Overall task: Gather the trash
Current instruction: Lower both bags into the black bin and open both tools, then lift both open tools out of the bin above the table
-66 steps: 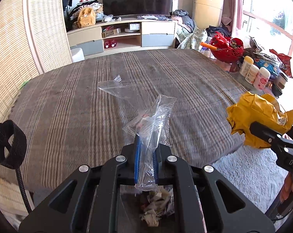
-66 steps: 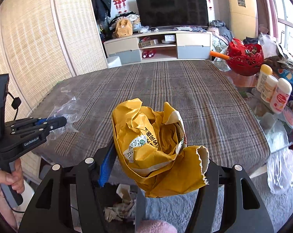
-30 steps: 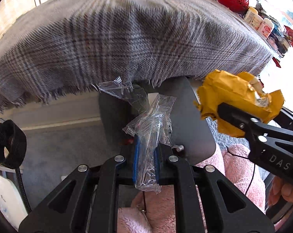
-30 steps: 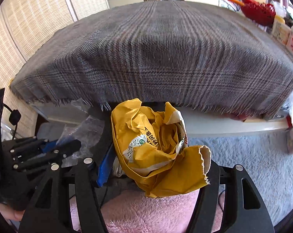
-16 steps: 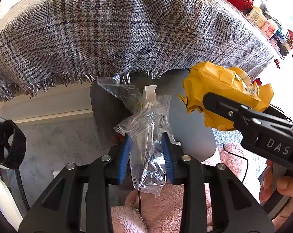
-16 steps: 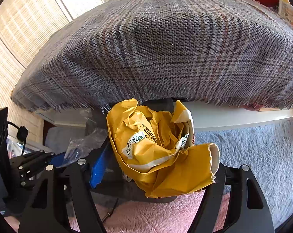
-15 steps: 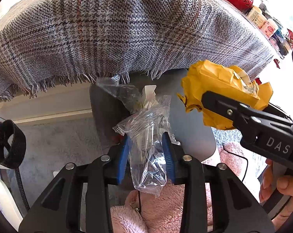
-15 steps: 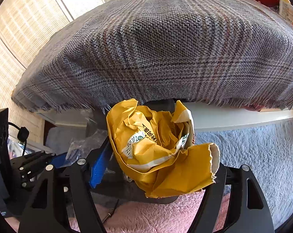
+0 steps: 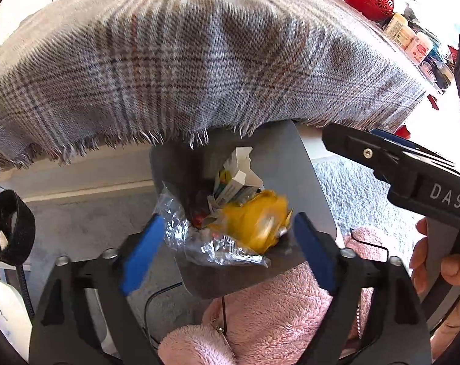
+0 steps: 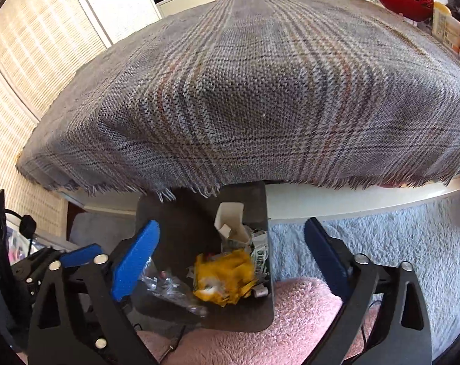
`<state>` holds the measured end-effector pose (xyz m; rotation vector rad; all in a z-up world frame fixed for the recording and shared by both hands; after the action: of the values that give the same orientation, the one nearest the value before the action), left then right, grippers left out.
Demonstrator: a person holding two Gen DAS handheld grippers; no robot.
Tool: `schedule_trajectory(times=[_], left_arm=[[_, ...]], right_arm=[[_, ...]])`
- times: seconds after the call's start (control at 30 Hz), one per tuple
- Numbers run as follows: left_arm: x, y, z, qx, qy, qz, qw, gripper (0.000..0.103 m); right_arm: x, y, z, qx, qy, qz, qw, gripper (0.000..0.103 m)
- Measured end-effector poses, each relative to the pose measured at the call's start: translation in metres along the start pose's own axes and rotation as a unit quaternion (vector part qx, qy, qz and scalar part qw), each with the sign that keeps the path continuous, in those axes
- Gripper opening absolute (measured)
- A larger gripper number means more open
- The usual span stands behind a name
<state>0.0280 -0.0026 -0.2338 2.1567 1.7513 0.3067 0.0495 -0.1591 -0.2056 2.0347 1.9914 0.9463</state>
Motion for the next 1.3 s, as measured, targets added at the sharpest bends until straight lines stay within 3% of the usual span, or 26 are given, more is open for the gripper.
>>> schedule_trajectory(times=[0.07,0.4,0.63,0.97,1.3], left_arm=[[-0.002,0.003,-0.005,-0.007,0.005,0.002,1.0000,0.095],[-0.006,0.010,-0.038,-0.046,0.011,0.004,0.9989,0.095],[-0.005,0.027,-0.076,-0.117,0.019,-0.008,0.9930,0.095],[-0.002,0.048,-0.134,-0.214,0.034,-0.021,0.9760,0.095],[-0.005,0.063,-0.185,-0.307,0.054,-0.021,0.9499,0.095]], right_arm=[[-0.002,0.001,-0.004,-0.002,-0.005,0.000,1.000,0.099],[-0.016,0.014,-0.048,-0.046,-0.068,-0.007,0.997,0.100],[-0.016,0.027,-0.089,-0.103,-0.096,-0.016,0.990,0.100],[-0.008,0.042,-0.136,-0.182,-0.110,-0.026,0.977,0.100],[-0.003,0.051,-0.174,-0.258,-0.127,-0.029,0.957,0.100]])
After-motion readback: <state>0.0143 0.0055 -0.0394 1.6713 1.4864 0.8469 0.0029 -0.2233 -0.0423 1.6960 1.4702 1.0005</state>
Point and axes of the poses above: each gripper's, at about its wrist camera, not at the fingertips, and z roughly the way its jaws point, x to its left, y to its top, the point moved 4 cm from there along z, roughly the way its jaws point, and after that the axes turned 6 degrees about y, right-handed, at the moved point
